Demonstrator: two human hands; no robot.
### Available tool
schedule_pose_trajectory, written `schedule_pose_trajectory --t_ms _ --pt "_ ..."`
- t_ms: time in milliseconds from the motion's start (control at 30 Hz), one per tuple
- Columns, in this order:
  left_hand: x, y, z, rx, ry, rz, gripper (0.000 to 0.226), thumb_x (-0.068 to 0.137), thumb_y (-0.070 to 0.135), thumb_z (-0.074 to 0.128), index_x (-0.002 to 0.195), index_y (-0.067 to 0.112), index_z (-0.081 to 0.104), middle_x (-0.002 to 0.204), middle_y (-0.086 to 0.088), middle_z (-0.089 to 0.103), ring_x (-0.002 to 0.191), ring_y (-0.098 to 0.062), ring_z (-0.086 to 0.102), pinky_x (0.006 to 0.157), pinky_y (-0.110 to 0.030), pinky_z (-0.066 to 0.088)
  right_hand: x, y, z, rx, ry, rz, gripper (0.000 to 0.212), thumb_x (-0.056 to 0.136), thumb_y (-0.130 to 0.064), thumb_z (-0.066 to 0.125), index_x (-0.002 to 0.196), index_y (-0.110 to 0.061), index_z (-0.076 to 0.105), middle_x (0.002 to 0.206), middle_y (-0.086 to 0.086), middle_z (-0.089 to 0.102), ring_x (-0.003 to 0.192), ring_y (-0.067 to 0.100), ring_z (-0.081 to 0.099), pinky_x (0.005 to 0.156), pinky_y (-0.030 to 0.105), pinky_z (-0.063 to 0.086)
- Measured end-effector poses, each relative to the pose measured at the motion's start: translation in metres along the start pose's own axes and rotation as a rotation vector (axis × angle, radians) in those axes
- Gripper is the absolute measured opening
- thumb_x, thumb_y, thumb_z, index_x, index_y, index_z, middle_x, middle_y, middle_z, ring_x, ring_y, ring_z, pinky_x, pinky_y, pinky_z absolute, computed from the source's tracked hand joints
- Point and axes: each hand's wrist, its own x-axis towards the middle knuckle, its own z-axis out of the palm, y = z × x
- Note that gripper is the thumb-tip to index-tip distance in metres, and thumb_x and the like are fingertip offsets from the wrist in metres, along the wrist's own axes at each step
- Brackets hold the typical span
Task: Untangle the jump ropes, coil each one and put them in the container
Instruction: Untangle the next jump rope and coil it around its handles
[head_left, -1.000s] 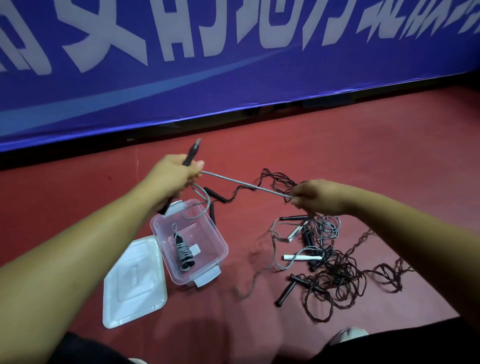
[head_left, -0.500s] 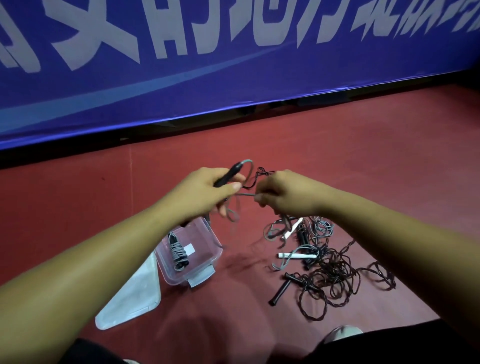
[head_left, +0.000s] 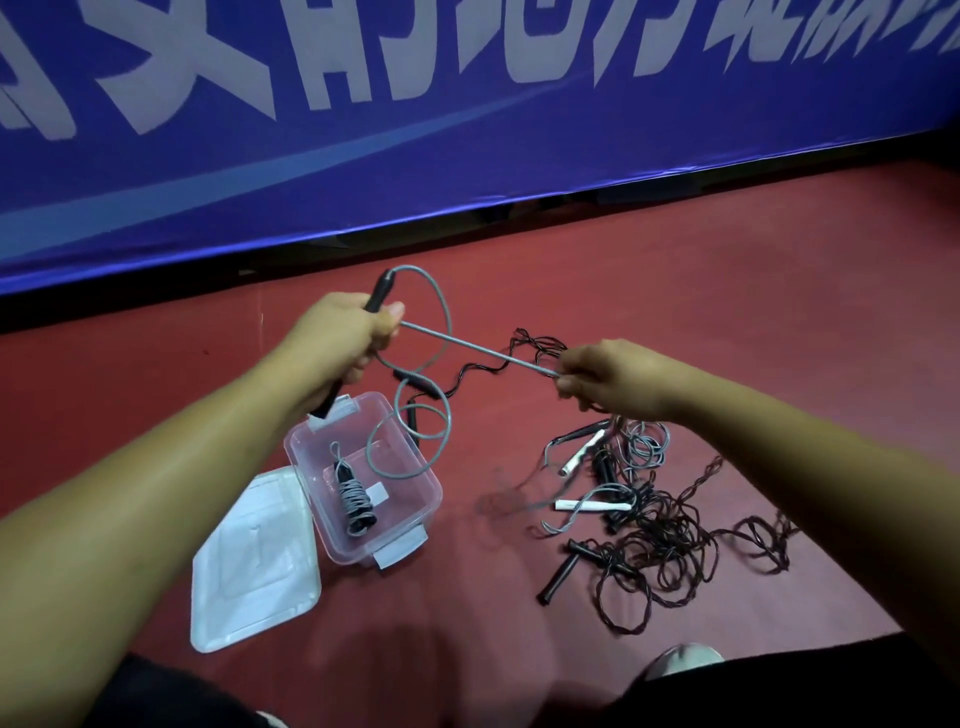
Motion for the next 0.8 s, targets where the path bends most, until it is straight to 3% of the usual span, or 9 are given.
schedule_pose_trajectory --t_ms 133,367,467,600,700,800 --pt "0.012 -0.010 -0.001 0.056 0.053 -0.044 0.031 0.099 0.023 0.056 0.069 0.016 0.053 0.053 0.002 0.039 0.040 -0.009 0.025 0.036 -0.013 0.019 -0.001 0.023 -0.002 -0.021 0.028 0.064 0.016 0.101 -0.020 0.053 0.090 -0.014 0.064 0.074 -0.005 0.066 0.072 0.019 0.063 0.057 0.012 0.040" --pt "0.024 -0.018 -0.010 0.073 0.211 -0.068 0.030 0.099 0.023 0.055 0.070 0.015 0.053 0.057 -0.001 0.041 0.041 -0.012 0.027 0.038 -0.014 0.022 -0.015 0.050 -0.012 -0.138 0.035 0.192 0.016 0.101 -0.025 0.055 0.090 -0.020 0.066 0.090 0.005 0.072 0.085 0.026 0.065 0.079 0.036 0.052" --pt "0.029 -0.024 -0.030 0.304 0.297 -0.033 0.031 0.097 0.027 0.058 0.068 0.015 0.057 0.061 -0.007 0.049 0.046 -0.020 0.036 0.048 -0.023 0.029 -0.022 0.050 -0.011 -0.194 0.001 0.231 0.019 0.101 -0.031 0.053 0.095 -0.020 0.068 0.085 0.002 0.070 0.081 0.025 0.066 0.078 0.039 0.053" --pt "0.024 -0.027 -0.031 0.552 0.167 0.070 0.020 0.097 0.027 0.058 0.080 0.017 0.060 0.068 -0.006 0.066 0.057 -0.025 0.064 0.054 -0.026 0.043 -0.022 0.019 -0.009 -0.147 0.078 0.087 0.019 0.098 -0.030 0.059 0.090 -0.017 0.070 0.096 0.001 0.065 0.088 0.023 0.061 0.082 0.039 0.049" --pt "0.013 -0.016 -0.008 0.583 0.112 0.231 0.016 0.098 0.019 0.058 0.082 0.015 0.060 0.067 -0.011 0.065 0.049 -0.021 0.061 0.048 -0.026 0.045 -0.018 -0.005 -0.004 -0.154 0.025 -0.028 0.022 0.097 -0.025 0.060 0.091 -0.010 0.074 0.095 0.006 0.065 0.087 0.024 0.061 0.079 0.038 0.048" --pt "0.003 -0.002 0.014 0.428 0.126 0.299 0.011 0.098 0.016 0.057 0.095 0.012 0.067 0.073 -0.010 0.064 0.047 -0.012 0.059 0.048 -0.027 0.054 -0.015 -0.020 -0.002 -0.183 0.004 -0.058 0.022 0.097 -0.027 0.060 0.086 -0.013 0.072 0.092 0.007 0.066 0.086 0.026 0.062 0.081 0.042 0.051"
